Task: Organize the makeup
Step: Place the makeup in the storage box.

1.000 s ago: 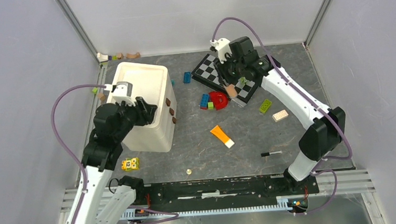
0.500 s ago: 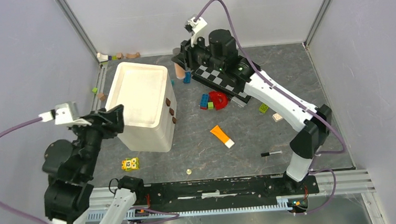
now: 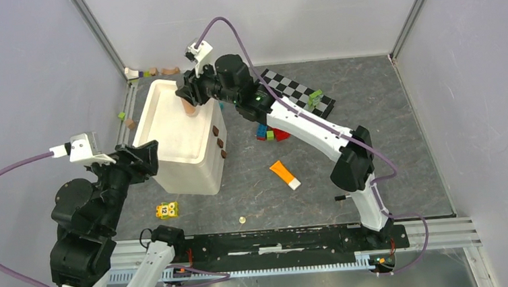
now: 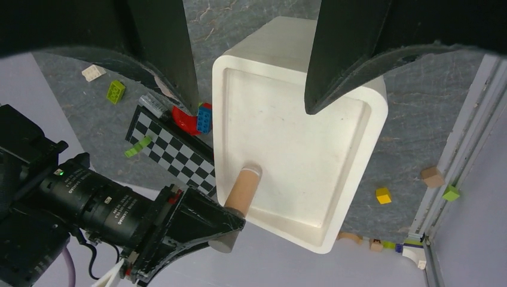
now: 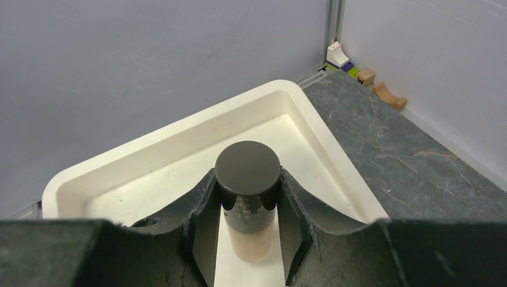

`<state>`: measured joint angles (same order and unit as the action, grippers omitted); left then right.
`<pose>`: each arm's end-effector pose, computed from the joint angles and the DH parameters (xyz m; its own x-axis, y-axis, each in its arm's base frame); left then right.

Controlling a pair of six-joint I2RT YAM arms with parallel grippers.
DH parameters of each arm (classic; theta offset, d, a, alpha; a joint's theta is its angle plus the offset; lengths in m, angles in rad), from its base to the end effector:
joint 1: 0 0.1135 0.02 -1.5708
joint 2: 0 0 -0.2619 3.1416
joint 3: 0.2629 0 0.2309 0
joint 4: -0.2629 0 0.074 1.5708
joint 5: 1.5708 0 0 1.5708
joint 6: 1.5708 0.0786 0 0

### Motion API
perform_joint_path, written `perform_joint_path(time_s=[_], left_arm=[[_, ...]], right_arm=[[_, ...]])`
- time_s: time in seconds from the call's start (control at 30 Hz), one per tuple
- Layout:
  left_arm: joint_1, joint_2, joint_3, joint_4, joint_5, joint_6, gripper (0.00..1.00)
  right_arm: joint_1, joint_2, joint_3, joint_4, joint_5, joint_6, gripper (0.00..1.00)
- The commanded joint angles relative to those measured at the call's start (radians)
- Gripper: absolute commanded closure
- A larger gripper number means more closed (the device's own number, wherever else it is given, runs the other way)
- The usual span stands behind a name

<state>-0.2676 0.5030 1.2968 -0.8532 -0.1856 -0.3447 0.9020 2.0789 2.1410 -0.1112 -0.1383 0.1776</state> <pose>0.0569 -0.0006 0.4318 -0.0817 -0.3220 -0.9432 0.0580 0.9432 -0.3270 0.3126 0.4130 0.4086 -0.1823 0.0515 -0.9819 -0.8435 0.5049 0.1831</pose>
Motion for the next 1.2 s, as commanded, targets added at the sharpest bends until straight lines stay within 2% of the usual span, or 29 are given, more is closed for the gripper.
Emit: perform_joint_path(time_s=[0.0, 0.57, 0.9, 1.17], left_arm=[[0.005, -0.006, 0.013, -0.019, -0.019, -0.014, 0.27], [0.005, -0.036, 0.011, -0.044, -0.038, 0.010, 0.26], [0.004, -0.045, 0.002, -0.047, -0.036, 0.016, 0.26], [0.005, -0.049, -0.003, -0.047, -0.035, 0.022, 0.25]], right_arm=[[0.020, 0.026, 0.097, 0.091, 0.042, -0.017, 1.00], [0.047, 0.104, 0.124, 0.180, 0.181, -0.096, 1.00], [0.045, 0.158, 0.163, 0.220, 0.249, -0.139, 0.94], [0.032, 0.173, 0.166, 0.232, 0.233, -0.122, 0.88]])
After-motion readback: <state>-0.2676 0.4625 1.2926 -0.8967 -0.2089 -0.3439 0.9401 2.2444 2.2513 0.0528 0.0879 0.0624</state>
